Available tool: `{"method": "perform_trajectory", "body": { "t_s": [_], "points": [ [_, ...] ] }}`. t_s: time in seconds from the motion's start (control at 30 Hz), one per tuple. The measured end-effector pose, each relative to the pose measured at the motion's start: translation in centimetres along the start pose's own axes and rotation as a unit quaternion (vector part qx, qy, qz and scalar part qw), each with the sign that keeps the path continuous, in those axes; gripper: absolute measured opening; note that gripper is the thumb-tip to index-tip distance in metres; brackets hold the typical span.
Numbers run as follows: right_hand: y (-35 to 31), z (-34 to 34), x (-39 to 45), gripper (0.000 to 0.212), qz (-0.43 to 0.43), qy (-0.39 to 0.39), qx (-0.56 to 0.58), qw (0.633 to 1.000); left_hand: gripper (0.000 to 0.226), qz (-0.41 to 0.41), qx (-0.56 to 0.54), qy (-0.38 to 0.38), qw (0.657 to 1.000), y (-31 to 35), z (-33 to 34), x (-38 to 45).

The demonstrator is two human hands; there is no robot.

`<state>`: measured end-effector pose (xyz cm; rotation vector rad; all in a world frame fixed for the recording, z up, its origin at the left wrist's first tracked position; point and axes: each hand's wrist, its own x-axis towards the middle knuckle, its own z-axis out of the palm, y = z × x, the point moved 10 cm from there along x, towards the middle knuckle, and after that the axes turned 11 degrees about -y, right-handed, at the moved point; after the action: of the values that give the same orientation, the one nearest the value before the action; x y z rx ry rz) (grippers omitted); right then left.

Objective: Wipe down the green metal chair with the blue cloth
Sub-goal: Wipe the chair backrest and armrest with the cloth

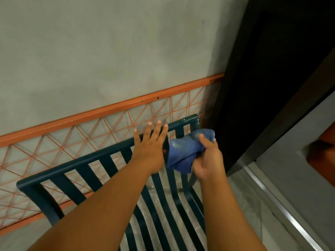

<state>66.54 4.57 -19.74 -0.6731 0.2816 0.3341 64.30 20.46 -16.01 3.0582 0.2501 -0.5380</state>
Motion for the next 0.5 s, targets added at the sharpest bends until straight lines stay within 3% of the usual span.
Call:
{"method": "perform_trajectory", "body": {
  "t_s": [0.07,0.17,0.23,0.33,0.37,0.4,0.5],
  "points": [
    [-3.1,1.3,0.2,0.048,-0.061,-0.006,-0.181,0.981,0.088,-0.003,0.0,0.008,1.0,-0.2,0.0,0.0],
    [-6.0,4.9,1.0,0.055,-0.139,-0.012,-0.482,0.865,0.08,-0.007,0.003,0.012,1.0,-0.1,-0.3,-0.2],
    [-5.4,8.0,2.1,0.065,-0.188,-0.041,-0.634,0.749,0.082,-0.01,0.011,0.008,1.0,0.0,-0.2,-0.3],
    [-0.2,10.1,3.4,0.078,-0.163,-0.094,-0.825,0.532,0.087,-0.012,0.012,0.008,1.0,-0.2,0.0,-0.3],
    [1.2,9.9,3.4,0.079,-0.167,-0.118,-0.852,0.482,0.086,-0.011,0.01,0.007,1.0,-0.2,0.0,-0.3],
    [1.8,9.8,3.2,0.079,-0.175,-0.137,-0.857,0.466,0.085,-0.01,0.008,0.007,1.0,-0.3,0.1,-0.2],
    [0.5,9.3,3.4,0.075,-0.194,-0.133,-0.853,0.466,0.089,-0.006,0.005,0.012,1.0,-0.3,0.2,-0.2]
  ]
}}
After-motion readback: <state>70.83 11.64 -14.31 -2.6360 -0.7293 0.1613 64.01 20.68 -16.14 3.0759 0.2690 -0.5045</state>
